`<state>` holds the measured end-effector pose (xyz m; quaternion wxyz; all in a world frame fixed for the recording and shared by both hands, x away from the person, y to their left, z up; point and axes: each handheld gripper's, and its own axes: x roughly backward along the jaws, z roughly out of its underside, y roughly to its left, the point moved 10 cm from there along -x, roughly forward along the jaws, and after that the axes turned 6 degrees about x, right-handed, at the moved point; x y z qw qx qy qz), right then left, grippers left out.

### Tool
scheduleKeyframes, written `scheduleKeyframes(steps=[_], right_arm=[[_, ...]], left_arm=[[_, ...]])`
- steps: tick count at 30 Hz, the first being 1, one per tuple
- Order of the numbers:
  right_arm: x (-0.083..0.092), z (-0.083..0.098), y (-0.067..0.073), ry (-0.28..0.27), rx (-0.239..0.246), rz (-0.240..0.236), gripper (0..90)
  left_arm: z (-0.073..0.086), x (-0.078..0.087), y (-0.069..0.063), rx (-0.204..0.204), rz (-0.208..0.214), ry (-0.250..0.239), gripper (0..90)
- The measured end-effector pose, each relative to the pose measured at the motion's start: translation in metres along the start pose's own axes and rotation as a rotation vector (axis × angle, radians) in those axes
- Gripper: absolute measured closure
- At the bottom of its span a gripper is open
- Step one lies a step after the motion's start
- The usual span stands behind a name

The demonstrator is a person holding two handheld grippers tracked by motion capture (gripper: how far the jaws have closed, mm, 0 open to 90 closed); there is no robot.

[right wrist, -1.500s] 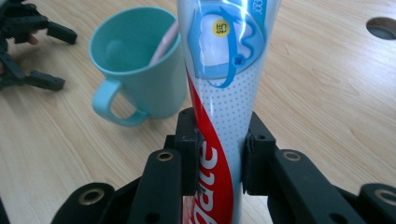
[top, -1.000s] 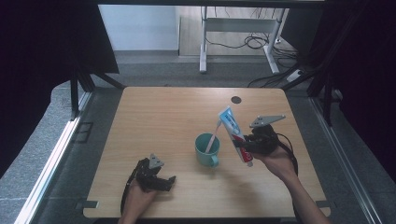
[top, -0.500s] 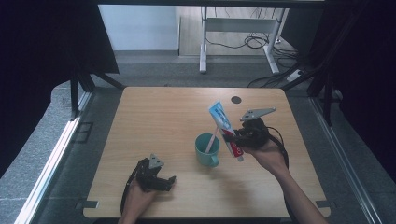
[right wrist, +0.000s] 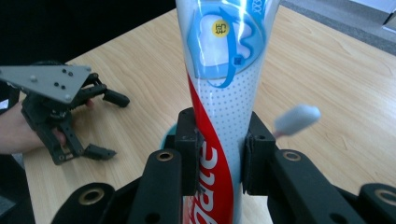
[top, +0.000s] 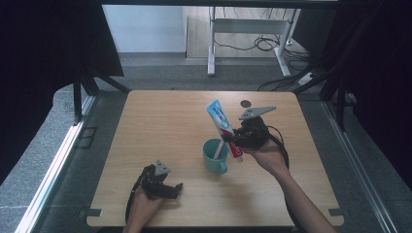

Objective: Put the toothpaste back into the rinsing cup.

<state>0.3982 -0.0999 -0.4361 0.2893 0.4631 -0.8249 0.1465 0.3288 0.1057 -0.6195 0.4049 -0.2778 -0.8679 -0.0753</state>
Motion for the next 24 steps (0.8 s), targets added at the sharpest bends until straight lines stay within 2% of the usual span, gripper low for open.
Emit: scheduleKeyframes(steps=[12, 24], right_arm=[[-0.017, -0.02, 0.006, -0.028, 0.016, 0.004, 72.0], [-0.039, -0.027, 0.009, -0.032, 0.034, 0.02, 72.0]], left_arm=[[0.0, 0.0, 0.0, 0.0, 0.0, -0.001, 0.9], [0.0, 0.0, 0.0, -0.002, 0.0, 0.001, 0.9]])
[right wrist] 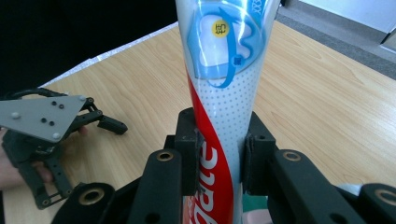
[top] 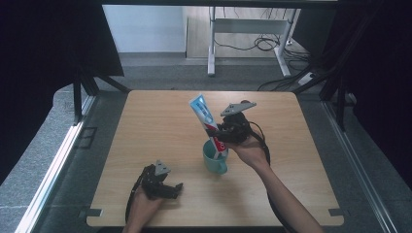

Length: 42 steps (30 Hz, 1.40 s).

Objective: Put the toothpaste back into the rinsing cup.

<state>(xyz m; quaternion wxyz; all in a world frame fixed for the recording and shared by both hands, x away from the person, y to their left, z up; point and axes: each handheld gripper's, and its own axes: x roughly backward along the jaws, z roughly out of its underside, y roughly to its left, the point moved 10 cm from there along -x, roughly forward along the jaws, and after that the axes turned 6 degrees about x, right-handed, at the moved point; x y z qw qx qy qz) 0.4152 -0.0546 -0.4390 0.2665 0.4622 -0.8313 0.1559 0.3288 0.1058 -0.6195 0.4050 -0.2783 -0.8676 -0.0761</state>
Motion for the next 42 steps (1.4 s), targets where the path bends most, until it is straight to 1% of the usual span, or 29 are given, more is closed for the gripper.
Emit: scheduleKeyframes(steps=[6, 20, 42], right_arm=[[-0.007, 0.003, 0.0, -0.001, 0.007, 0.003, 72.0], [-0.022, 0.02, -0.004, 0.0, 0.0, 0.01, 72.0], [-0.039, 0.048, 0.002, 0.011, -0.004, 0.0, 71.8]], left_arm=[[0.0, 0.0, 0.0, 0.0, -0.002, 0.0, 0.9], [0.0, 0.0, 0.0, -0.005, -0.002, 0.004, 0.9], [0.0, 0.0, 0.0, -0.006, -0.001, 0.005, 0.9]])
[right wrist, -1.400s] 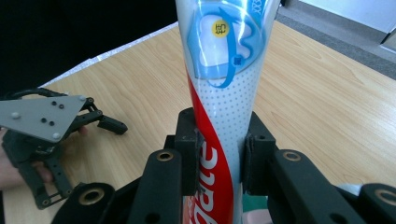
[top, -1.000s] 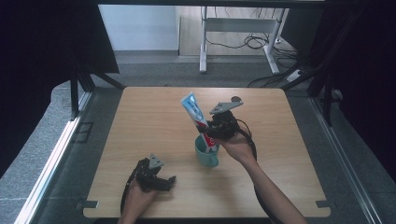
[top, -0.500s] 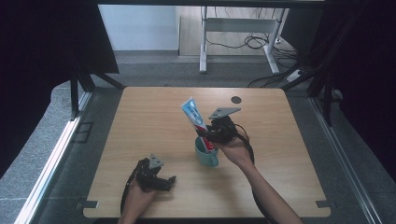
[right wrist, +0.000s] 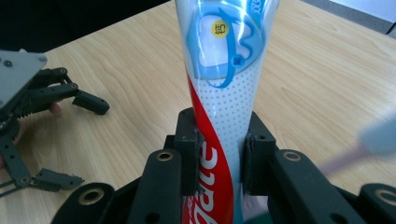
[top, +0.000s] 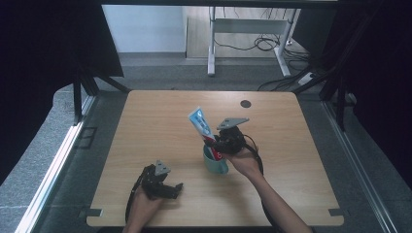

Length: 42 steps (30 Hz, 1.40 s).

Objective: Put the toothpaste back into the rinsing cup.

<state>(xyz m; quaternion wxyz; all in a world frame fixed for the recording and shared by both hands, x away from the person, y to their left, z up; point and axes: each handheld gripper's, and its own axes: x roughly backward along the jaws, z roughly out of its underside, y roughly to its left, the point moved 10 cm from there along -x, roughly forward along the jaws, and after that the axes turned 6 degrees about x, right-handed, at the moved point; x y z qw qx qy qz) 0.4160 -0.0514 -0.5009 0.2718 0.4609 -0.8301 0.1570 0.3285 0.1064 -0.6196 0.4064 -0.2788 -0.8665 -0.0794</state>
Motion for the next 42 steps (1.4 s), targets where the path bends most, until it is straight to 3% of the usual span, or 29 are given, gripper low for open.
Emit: scheduleKeyframes(steps=[22, 42], right_arm=[[0.001, 0.009, 0.002, -0.033, -0.011, -0.02, 70.8], [0.003, 0.019, 0.002, -0.021, -0.028, -0.05, 69.6]], left_arm=[[0.0, 0.0, 0.0, 0.001, 0.0, -0.001, 0.9], [0.0, 0.0, 0.0, -0.001, 0.0, -0.001, 0.9]])
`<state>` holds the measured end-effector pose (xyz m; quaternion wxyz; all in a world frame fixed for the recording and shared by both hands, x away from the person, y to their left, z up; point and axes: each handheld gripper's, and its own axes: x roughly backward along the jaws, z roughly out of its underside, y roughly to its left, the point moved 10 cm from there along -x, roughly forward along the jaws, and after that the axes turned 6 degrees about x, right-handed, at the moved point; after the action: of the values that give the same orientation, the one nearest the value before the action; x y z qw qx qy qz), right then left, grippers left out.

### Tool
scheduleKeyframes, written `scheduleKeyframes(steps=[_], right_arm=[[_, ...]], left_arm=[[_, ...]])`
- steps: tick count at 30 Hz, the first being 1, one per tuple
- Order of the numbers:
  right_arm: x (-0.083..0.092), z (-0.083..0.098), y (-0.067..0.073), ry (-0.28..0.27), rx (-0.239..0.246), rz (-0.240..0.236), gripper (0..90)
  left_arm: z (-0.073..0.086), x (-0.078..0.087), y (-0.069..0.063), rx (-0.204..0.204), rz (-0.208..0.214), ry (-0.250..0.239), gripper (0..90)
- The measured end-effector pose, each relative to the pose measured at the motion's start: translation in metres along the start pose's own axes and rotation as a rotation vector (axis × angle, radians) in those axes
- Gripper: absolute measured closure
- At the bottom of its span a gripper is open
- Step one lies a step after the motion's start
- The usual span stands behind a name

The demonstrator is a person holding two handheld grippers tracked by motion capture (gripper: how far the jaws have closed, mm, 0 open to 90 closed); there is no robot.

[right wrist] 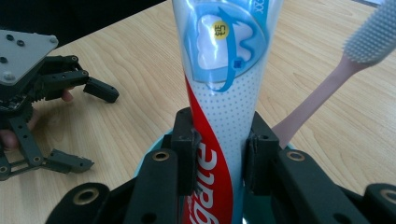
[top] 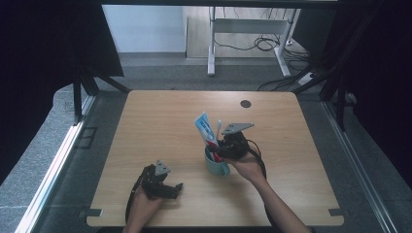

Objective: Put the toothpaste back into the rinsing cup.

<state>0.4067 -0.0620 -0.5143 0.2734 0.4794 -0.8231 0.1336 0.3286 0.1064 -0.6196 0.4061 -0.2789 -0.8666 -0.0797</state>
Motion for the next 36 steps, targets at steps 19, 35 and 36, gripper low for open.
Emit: scheduleKeyframes(steps=[19, 35, 36], right_arm=[[-0.003, 0.018, -0.003, 0.048, -0.008, 0.006, 68.0], [0.004, 0.012, -0.003, 0.06, -0.021, 0.0, 53.8], [0.004, 0.012, -0.003, 0.062, -0.021, 0.0, 53.1]], left_arm=[[0.0, 0.0, 0.0, 0.001, 0.0, 0.0, 0.9], [0.0, 0.0, 0.0, -0.001, 0.0, 0.0, 0.9], [0.0, 0.0, 0.0, 0.0, 0.0, 0.0, 0.9]])
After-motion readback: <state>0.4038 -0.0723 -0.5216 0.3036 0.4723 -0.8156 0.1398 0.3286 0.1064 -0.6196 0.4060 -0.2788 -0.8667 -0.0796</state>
